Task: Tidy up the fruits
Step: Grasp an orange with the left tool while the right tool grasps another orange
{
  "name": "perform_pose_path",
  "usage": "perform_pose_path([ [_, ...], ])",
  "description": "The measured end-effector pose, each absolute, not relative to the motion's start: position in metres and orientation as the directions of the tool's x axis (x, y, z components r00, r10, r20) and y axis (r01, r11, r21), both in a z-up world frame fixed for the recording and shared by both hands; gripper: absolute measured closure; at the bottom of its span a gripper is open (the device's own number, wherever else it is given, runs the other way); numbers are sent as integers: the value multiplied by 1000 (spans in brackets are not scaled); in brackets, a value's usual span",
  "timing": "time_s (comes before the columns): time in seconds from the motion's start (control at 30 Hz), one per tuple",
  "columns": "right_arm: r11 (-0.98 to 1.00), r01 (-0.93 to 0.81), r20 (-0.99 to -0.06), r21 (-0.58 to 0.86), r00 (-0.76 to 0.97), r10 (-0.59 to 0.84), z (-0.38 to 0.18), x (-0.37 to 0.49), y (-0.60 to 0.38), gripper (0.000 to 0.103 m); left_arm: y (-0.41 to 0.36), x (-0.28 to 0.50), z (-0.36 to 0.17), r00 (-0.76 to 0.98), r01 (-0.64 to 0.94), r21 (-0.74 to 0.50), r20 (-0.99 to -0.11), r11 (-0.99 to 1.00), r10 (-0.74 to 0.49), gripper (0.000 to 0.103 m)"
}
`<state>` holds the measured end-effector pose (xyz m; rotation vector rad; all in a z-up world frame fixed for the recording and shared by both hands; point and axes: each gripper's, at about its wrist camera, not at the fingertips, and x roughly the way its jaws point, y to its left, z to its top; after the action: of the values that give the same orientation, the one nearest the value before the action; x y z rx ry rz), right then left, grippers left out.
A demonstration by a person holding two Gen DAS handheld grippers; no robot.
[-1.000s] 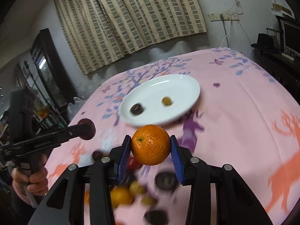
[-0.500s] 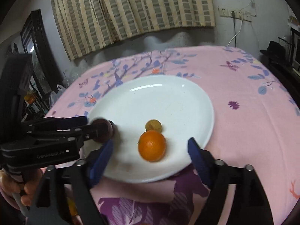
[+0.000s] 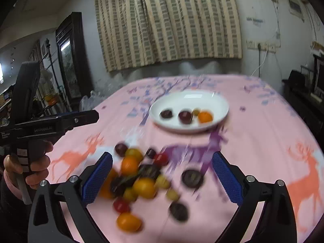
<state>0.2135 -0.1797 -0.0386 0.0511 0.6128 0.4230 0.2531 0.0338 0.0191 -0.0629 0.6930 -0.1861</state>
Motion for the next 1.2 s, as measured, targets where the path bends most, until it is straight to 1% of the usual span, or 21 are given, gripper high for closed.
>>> perform_pose_path([
  [0.07,913,-381,-601,145,699,387,-55,197,-168,4,39,229,3,742,145,-98,-647,985,-174,4],
  [0.17,896,-424,-651,137,643,403,-73,185,-153,4,49,202,-18,723,131,-91,-673,987,-158,4],
  [0.27,885,-450,-673,118,619,404,-77,179,-141,4,63,184,-32,701,113,-103,-696,988,-153,4],
  [0.33,885,-456,-684,94,616,390,-78,179,-135,6,70,176,-37,699,97,-97,-701,990,-138,5],
  [0.4,880,-467,-702,86,598,386,-82,181,-129,15,73,169,-39,699,85,-92,-704,992,-126,5],
  [0.43,880,-466,-711,87,590,382,-85,183,-127,16,75,167,-40,699,81,-93,-704,992,-123,5],
  [0.5,883,-462,-729,86,575,372,-89,187,-124,22,78,166,-40,702,76,-97,-702,992,-122,5],
  [0.57,882,-462,-746,93,555,369,-94,191,-122,24,77,165,-42,702,79,-94,-701,992,-122,5],
  [0.63,877,-467,-763,108,527,374,-98,194,-121,30,74,165,-43,701,85,-82,-704,993,-118,5],
  [0.67,876,-469,-769,112,518,375,-100,195,-120,39,73,166,-44,700,88,-77,-704,993,-117,5],
  [0.7,875,-469,-775,119,507,377,-102,196,-120,51,71,166,-45,699,92,-72,-706,993,-116,5],
  [0.77,882,-451,-783,136,497,375,-105,199,-124,65,68,168,-47,693,100,-66,-711,993,-117,5],
  [0.93,891,-414,-746,185,532,401,-97,192,-141,65,46,181,-55,655,189,-63,-735,980,-174,5],
  [0.97,892,-406,-735,201,539,411,-94,190,-146,65,40,185,-56,647,213,-60,-739,975,-187,11],
  [1.0,893,-398,-728,211,546,415,-92,189,-150,65,32,190,-59,634,242,-57,-747,969,-202,28],
  [1.07,895,-385,-717,227,556,421,-89,186,-158,65,19,201,-65,596,292,-58,-770,955,-229,43],
  [1.17,897,-371,-703,240,571,424,-85,183,-167,65,5,217,-77,551,335,-62,-796,940,-249,51],
  [1.2,898,-369,-700,241,574,424,-84,184,-170,65,2,220,-79,540,340,-65,-803,938,-252,52],
])
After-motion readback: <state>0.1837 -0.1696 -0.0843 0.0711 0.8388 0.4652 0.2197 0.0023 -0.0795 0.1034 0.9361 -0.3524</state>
